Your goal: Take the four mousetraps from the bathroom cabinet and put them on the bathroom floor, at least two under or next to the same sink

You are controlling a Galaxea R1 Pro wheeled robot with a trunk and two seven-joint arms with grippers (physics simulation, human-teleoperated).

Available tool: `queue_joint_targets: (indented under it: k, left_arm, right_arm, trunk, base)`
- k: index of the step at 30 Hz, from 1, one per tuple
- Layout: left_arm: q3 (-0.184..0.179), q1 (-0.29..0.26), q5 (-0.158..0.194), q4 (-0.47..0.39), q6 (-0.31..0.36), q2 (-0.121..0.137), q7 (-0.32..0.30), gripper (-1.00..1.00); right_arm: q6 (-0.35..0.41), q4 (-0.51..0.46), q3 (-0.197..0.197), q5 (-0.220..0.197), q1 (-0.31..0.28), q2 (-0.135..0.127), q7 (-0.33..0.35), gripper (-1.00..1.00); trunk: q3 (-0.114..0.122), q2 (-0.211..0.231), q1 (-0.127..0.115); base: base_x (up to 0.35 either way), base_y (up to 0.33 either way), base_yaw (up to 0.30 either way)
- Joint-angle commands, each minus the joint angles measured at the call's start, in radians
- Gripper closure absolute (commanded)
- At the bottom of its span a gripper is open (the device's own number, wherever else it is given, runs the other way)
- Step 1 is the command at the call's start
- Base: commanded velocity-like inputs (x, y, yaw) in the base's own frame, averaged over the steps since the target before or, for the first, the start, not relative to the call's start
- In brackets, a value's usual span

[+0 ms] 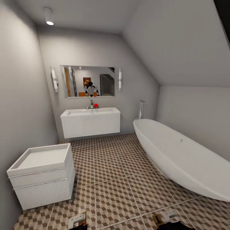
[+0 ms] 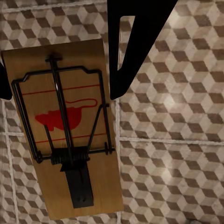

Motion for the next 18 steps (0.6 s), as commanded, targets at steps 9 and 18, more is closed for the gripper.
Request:
queue_joint_targets:
  k: [9, 18]
  left_arm:
    - [-0.012, -0.023, 0.000, -0.246, 0.342, 0.013, 0.000, 1.00]
    - [-0.019, -0.150, -0.124, -0.251, 0.402, 0.003, -0.001, 1.00]
  right_arm:
    - [0.105, -0.217, -0.009, 0.003, -0.010, 0.128, -0.077, 1.00]
    - [0.168, -0.294, -0.012, -0.018, -0.085, 0.201, -0.126, 1.00]
  trunk:
    - [-0.001, -0.001, 0.000]
    - [-0.001, -0.001, 0.000]
  base:
    - [0.000, 0.000, 0.000]
    - [0.000, 0.000, 0.000]
